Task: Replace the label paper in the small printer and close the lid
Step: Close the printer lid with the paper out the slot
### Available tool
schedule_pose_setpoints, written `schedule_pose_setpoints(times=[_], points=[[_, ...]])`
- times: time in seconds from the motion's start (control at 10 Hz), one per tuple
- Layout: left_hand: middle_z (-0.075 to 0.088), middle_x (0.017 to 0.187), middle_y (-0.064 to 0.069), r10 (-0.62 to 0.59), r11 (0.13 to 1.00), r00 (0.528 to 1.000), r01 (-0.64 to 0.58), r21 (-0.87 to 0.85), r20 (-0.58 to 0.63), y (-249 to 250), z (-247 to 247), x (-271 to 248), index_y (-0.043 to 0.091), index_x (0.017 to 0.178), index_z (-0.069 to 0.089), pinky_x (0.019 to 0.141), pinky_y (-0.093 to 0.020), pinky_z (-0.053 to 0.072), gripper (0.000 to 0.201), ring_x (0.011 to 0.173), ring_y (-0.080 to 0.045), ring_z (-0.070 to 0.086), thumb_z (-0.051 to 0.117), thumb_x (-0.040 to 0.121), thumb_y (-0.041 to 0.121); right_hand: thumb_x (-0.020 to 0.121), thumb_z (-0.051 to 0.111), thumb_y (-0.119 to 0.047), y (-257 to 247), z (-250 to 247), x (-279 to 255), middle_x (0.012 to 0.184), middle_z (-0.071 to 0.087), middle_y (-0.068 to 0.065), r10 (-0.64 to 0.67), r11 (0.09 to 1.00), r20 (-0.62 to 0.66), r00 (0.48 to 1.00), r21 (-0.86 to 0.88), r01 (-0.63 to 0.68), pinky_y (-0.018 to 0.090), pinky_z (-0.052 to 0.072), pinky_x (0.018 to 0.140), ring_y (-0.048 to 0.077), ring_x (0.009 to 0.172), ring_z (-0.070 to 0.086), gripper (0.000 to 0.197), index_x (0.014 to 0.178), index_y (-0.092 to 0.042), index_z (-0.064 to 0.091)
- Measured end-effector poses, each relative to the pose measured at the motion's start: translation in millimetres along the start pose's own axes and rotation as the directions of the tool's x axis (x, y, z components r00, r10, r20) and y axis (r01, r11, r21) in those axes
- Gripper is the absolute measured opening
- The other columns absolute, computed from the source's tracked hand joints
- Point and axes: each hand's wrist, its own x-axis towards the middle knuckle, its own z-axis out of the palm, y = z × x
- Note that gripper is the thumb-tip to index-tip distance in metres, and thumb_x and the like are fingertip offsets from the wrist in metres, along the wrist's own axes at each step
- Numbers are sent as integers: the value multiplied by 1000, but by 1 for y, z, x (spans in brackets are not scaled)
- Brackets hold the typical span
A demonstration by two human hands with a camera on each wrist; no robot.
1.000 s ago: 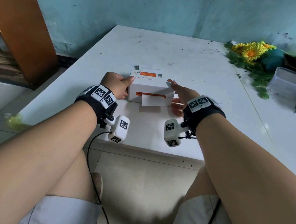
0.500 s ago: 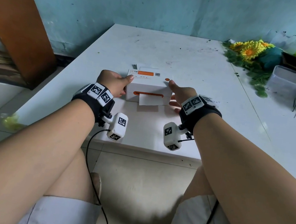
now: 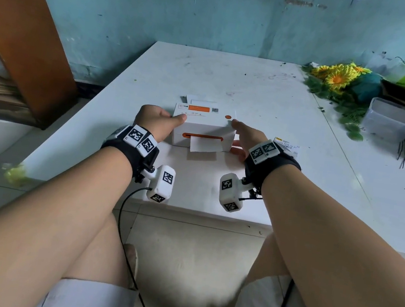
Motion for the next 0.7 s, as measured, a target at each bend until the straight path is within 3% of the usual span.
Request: schedule_pose_setpoints(times=[0.1, 0.2, 0.3, 0.4, 0.5, 0.6, 0.7], points=[[75, 101, 3, 133, 990, 990, -131, 58, -35, 6, 3, 2, 18, 99, 77, 94, -26, 54, 24, 97, -18, 71, 90, 81, 27, 102, 64, -52, -1, -2, -4, 127, 76, 16, 15, 999, 61, 998, -30, -13, 26, 46, 51, 33, 114, 76, 52, 131, -9, 67], [78, 97, 2, 163, 985, 986, -160, 62, -31, 8, 7, 3, 19, 89, 81, 94, -25, 55, 9, 98, -17, 75, 88, 83, 20, 102, 62, -55, -2, -10, -3, 130, 74, 13, 47, 998, 108, 993, -56, -41, 24, 48, 51, 28, 99, 75, 57, 136, -9, 65], [79, 91, 3, 127, 991, 992, -126, 49, -23, 6, 8, 1, 22, 78, 77, 95, -29, 59, 13, 94, -19, 76, 89, 83, 21, 99, 66, -56, -3, -15, -4, 131, 75, 13, 84, 995, 148, 985, -57, -76, 30, 53, 62, 27, 96, 76, 60, 136, -9, 65], [75, 83, 3, 56, 998, 998, -55, 42, -36, 6, 6, 0, 21, 75, 72, 85, -28, 57, 20, 88, -23, 73, 90, 83, 23, 100, 65, -56, -8, -17, -10, 123, 73, 10, 141, 987, 154, 978, -100, -127, 31, 50, 61, 25, 80, 69, 58, 131, -7, 60], [77, 89, 0, 35, 980, 999, -32, 198, -14, 20, 2, -4, 20, 74, 68, 81, -28, 54, 25, 86, -24, 71, 90, 81, 31, 109, 56, -46, -27, -18, -22, 136, 67, 18, 97, 962, 126, 987, -266, -60, 39, 52, 78, 30, 103, 64, 53, 145, -7, 53], [75, 107, -1, 133, 816, 991, -117, 566, 14, 41, -3, -12, 20, 78, 61, 92, -37, 57, 32, 104, -31, 69, 84, 80, 42, 118, 31, -30, -55, -11, -35, 166, 40, 22, -64, 911, 108, 992, -400, 102, 31, 41, 107, 34, 150, 45, 53, 159, 3, 37], [71, 102, -10, 295, 698, 955, -241, 675, 36, 71, -16, -15, 21, 74, 50, 84, -39, 50, 27, 107, -38, 62, 70, 90, 31, 116, 18, -51, -90, -4, -42, 172, 33, 20, -187, 836, 76, 979, -511, 200, 26, 33, 115, 32, 160, 31, 70, 163, -1, 34]])
